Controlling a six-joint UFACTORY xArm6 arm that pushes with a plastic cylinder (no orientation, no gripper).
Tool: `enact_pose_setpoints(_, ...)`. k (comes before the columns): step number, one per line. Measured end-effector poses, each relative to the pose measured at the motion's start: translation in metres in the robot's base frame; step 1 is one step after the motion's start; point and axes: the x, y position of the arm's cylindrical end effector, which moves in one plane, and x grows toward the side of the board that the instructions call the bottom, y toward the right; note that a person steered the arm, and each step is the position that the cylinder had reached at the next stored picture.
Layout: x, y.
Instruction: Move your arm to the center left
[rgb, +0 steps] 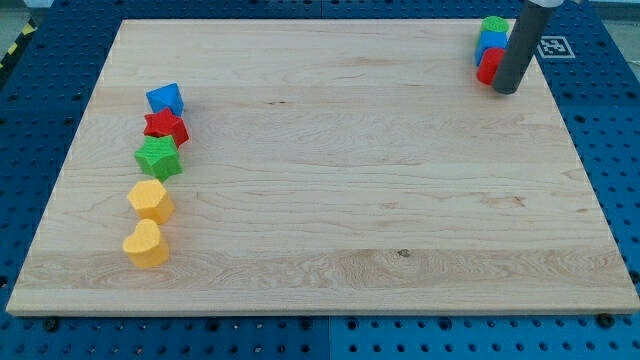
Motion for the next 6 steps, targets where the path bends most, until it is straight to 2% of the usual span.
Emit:
enact_pose_setpoints(2,0.015,-0.064)
enact_pose_setpoints(6,-0.032,-0.359)
